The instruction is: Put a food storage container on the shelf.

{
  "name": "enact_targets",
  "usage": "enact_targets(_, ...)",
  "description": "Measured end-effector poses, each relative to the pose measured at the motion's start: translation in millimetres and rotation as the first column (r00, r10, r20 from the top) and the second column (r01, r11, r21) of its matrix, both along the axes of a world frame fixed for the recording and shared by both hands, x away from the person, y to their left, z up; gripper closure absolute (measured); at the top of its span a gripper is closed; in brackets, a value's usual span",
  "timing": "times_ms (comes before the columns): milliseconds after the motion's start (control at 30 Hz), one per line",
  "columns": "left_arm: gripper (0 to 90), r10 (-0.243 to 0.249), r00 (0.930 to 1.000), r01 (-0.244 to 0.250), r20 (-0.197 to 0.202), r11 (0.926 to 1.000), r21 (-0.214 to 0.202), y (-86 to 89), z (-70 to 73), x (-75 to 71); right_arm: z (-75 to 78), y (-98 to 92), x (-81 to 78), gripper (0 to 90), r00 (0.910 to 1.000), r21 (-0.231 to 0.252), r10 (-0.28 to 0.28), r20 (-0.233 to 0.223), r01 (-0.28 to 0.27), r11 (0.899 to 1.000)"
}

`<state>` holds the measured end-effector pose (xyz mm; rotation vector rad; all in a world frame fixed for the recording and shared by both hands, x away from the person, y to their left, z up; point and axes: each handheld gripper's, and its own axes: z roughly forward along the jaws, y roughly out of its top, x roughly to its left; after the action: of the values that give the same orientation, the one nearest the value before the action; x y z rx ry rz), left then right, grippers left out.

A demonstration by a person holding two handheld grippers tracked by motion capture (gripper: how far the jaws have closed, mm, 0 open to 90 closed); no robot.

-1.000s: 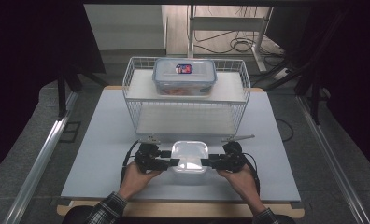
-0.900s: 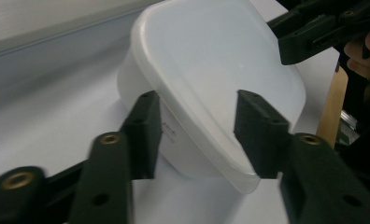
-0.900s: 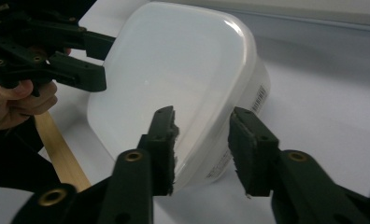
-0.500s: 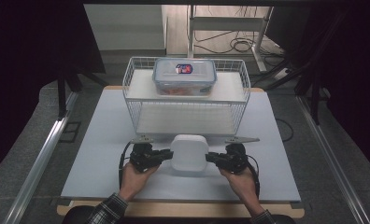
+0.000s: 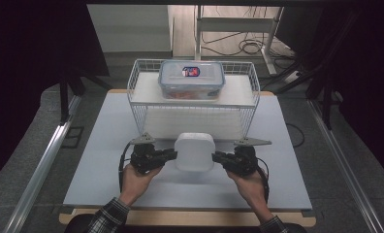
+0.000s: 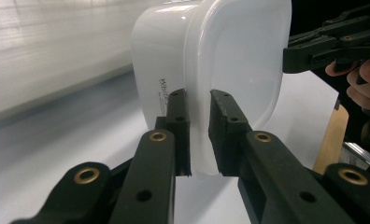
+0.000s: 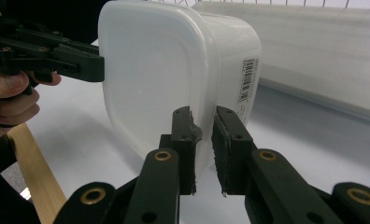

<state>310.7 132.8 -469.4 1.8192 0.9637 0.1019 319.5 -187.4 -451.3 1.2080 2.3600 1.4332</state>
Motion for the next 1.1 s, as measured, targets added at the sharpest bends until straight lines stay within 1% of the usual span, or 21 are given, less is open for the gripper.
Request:
enact_targets(167,79.3,0.008,0.9998,-0.008,0.019,1.0000,0.005,1.6,10.5,0.0,8.6,1.6,2.0,79.1,0.9998,0.007,0.005,0.021,-0.005,1.000)
enact_targets(500,79.5,0.014,0.9975,-0.016,0.070,0.9996,0.022,3.2,39.5,3.1,32.0,4.4,8.0,78.9,0.9979,0.014,0.007,0.064,-0.008,1.000)
enact_targets(600,79.6,0.021,0.9968,-0.023,0.077,0.9996,0.016,3.8,47.7,4.2,39.0,5.0,10.3,78.8,0.9972,0.020,0.005,0.075,-0.007,1.000)
enact_targets(667,79.6,0.018,0.9962,-0.020,0.085,0.9995,0.026,4.8,52.5,5.6,43.7,6.2,11.5,78.7,0.9964,0.018,0.003,0.085,-0.004,1.000)
enact_targets(900,79.7,0.022,0.9935,-0.025,0.111,0.9994,0.026,7.2,74.9,9.4,59.6,7.8,17.5,78.6,0.9948,0.043,0.004,0.101,-0.008,0.999)
enact_targets(1100,79.7,0.033,0.9888,-0.037,0.145,0.9991,0.022,9.2,92.6,11.4,79.5,11.0,21.6,78.4,0.9906,0.038,0.004,0.137,-0.009,0.999)
